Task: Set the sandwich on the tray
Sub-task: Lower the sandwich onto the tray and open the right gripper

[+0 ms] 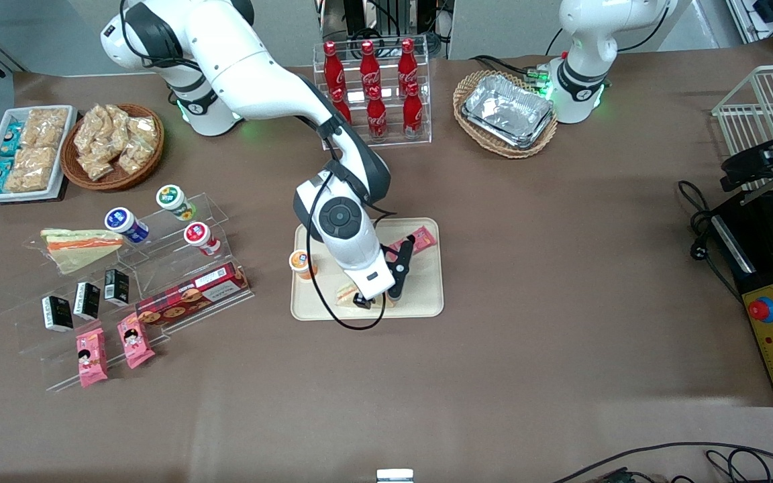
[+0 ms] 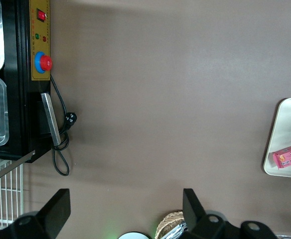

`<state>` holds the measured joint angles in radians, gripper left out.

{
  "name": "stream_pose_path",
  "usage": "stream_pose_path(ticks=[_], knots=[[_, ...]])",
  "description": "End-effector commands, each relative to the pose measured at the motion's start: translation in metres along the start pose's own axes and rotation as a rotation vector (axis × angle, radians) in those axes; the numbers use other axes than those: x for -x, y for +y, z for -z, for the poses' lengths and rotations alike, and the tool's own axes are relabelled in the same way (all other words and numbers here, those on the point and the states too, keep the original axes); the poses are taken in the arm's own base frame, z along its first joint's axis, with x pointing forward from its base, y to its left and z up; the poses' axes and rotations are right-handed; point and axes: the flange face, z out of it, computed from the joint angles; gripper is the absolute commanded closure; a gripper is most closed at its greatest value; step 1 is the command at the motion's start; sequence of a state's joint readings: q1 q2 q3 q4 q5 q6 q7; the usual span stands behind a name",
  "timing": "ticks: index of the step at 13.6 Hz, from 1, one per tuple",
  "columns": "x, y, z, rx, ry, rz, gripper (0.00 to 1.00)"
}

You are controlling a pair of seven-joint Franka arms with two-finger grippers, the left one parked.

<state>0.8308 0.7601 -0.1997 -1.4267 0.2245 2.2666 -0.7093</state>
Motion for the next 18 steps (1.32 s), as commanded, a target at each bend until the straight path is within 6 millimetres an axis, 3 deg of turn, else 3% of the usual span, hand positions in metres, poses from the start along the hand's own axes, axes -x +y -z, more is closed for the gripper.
stream_pose_path(ticks=[1, 6, 10, 13, 15, 18], knots=[[-0.002, 0.01, 0.012, -0.002, 0.035, -0.027, 0.0], [-0.001, 0.01, 0.044, -0.026, 0.035, -0.033, 0.0], [0.013, 0.02, 0.11, -0.093, 0.058, -0.08, 0.0], [0.044, 0.043, 0.168, -0.123, 0.062, -0.139, 0.0], [0.071, 0.059, 0.214, -0.15, 0.08, -0.261, 0.0], [0.093, 0.064, 0.266, -0.158, 0.101, -0.51, 0.0]])
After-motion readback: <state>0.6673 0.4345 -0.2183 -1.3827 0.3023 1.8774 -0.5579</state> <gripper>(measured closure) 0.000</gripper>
